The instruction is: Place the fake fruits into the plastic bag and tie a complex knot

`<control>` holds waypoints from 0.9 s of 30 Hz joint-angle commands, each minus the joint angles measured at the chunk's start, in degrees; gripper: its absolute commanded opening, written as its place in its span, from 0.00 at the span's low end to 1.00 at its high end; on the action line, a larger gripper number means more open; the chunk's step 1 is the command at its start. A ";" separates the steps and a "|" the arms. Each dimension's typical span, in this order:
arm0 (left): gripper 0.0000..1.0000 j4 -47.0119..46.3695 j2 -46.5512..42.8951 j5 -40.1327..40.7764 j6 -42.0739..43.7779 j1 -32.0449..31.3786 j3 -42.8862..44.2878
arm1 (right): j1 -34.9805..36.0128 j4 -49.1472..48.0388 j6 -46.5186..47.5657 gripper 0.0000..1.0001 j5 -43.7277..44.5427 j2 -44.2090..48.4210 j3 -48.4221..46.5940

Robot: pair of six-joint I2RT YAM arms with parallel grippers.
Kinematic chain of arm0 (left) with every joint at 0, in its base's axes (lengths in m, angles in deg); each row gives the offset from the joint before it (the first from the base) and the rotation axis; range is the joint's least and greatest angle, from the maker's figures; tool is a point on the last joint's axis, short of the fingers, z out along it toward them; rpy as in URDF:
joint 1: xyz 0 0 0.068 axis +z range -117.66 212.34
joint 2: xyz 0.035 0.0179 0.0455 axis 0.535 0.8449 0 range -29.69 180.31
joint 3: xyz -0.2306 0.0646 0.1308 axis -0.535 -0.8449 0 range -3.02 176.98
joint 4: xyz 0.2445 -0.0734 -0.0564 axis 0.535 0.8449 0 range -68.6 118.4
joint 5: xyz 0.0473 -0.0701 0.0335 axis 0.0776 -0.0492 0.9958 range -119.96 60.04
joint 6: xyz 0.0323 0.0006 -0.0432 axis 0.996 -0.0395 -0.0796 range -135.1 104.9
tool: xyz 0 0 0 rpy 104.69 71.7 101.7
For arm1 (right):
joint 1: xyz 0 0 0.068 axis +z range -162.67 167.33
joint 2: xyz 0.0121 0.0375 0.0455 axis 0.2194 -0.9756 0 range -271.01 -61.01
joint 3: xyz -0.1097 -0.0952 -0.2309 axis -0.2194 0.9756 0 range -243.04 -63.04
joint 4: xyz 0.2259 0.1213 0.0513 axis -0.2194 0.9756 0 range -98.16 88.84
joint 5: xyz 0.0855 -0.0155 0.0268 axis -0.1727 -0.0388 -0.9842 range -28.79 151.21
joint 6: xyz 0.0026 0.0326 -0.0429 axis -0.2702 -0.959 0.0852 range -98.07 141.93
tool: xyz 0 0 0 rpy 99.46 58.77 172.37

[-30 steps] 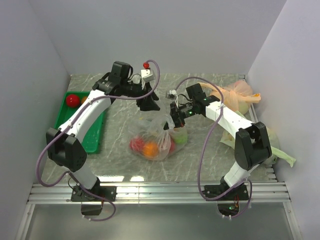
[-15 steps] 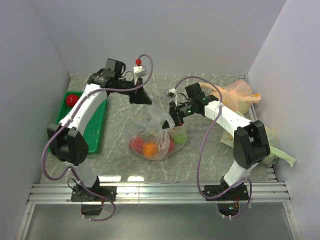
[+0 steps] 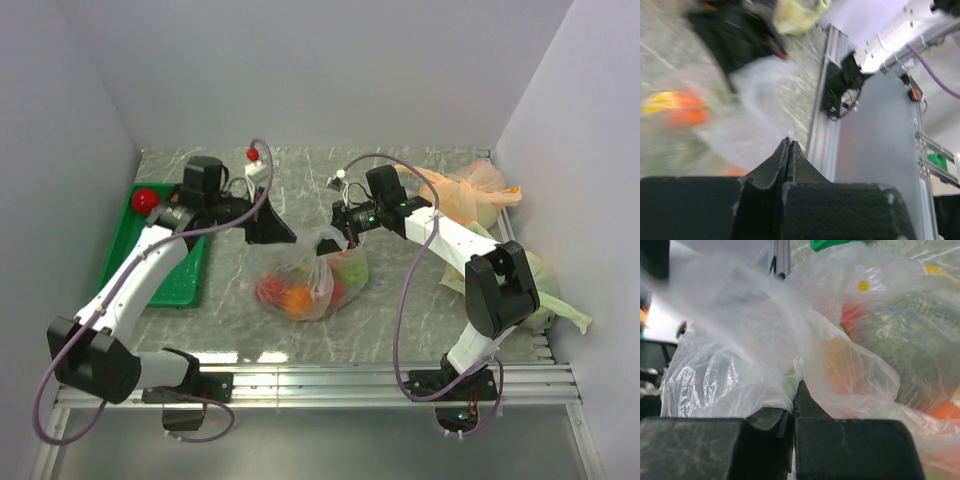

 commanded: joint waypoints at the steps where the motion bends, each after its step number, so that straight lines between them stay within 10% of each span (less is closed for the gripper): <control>1: 0.00 -3.20 -4.51 -0.30 -5.62 -5.58 -4.61 | -1.24 -7.51 -12.25 0.00 5.35 0.29 2.69; 16: 0.00 -13.74 4.00 36.09 -0.95 -21.42 -13.85 | -1.24 -10.69 -19.38 0.00 10.89 4.42 7.61; 27: 0.00 -12.08 7.96 38.57 7.74 -17.29 -5.16 | -2.20 -51.45 -70.69 0.00 15.10 12.77 27.57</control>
